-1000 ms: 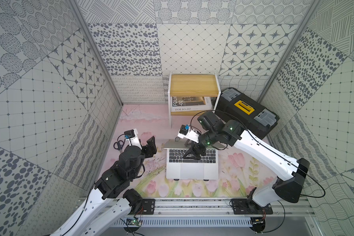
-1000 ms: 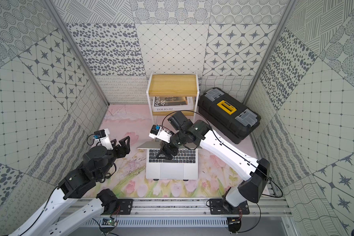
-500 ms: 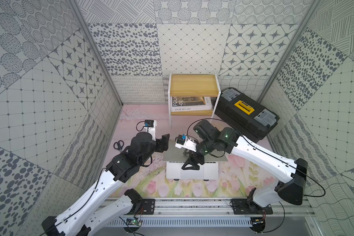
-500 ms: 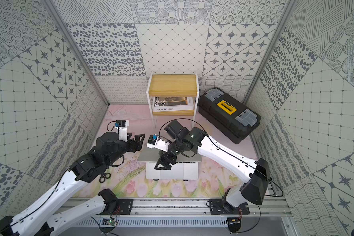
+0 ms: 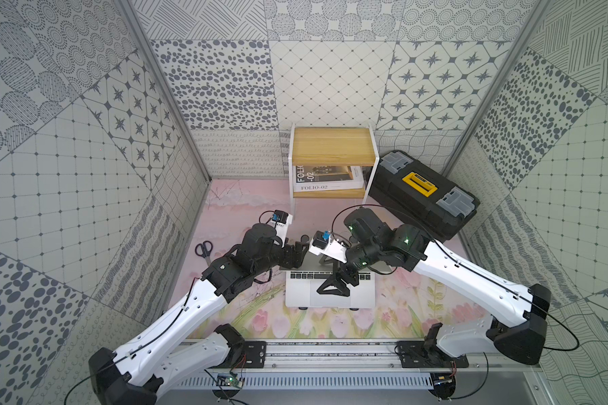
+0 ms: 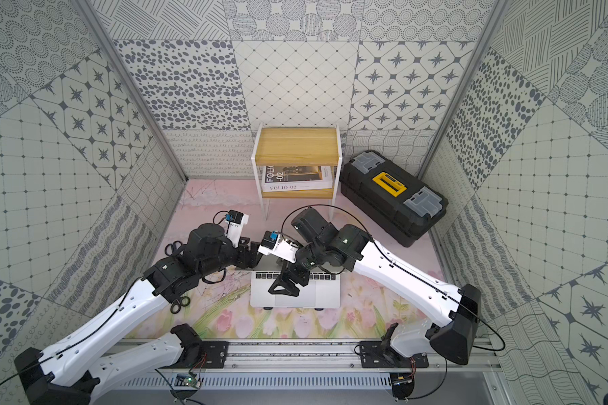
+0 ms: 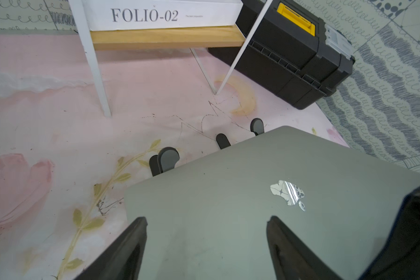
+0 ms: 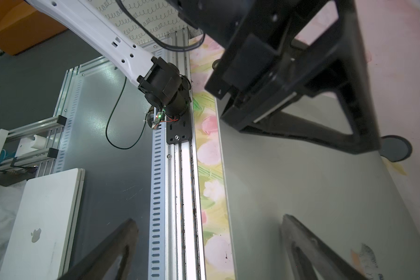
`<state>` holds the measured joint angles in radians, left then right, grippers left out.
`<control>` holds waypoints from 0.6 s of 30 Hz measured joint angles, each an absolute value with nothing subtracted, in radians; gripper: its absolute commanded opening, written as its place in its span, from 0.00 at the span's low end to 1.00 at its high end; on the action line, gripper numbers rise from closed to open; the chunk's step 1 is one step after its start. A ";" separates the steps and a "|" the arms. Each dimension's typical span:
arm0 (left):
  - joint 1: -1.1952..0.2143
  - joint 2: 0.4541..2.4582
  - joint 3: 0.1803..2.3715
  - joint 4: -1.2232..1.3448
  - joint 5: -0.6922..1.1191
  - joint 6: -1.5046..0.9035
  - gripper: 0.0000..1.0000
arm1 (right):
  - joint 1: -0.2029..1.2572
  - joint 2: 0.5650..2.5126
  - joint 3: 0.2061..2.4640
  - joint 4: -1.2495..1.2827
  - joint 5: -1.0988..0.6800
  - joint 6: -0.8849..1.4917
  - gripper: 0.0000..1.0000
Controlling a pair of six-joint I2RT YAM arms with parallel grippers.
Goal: Close the laptop lid and set it aside
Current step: Close the lid of the laptop.
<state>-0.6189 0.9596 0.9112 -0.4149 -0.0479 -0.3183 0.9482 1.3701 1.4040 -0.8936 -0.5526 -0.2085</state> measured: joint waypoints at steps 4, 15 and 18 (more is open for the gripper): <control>-0.631 0.968 0.902 -0.409 -0.015 -0.311 0.81 | 0.951 1.343 1.404 -0.900 -0.535 -0.186 0.97; -0.663 0.969 0.870 -0.389 0.004 -0.312 0.82 | 0.615 1.150 1.354 -0.786 -0.318 0.186 0.97; -0.670 0.963 0.848 -0.375 -0.001 -0.316 0.82 | 0.527 1.144 1.252 -0.770 -0.268 0.299 0.97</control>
<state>-0.6704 0.9634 0.8478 -0.3748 -0.0010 -0.3157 0.5274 1.1439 1.2518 -0.7704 -0.2680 0.2985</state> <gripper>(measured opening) 0.818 0.967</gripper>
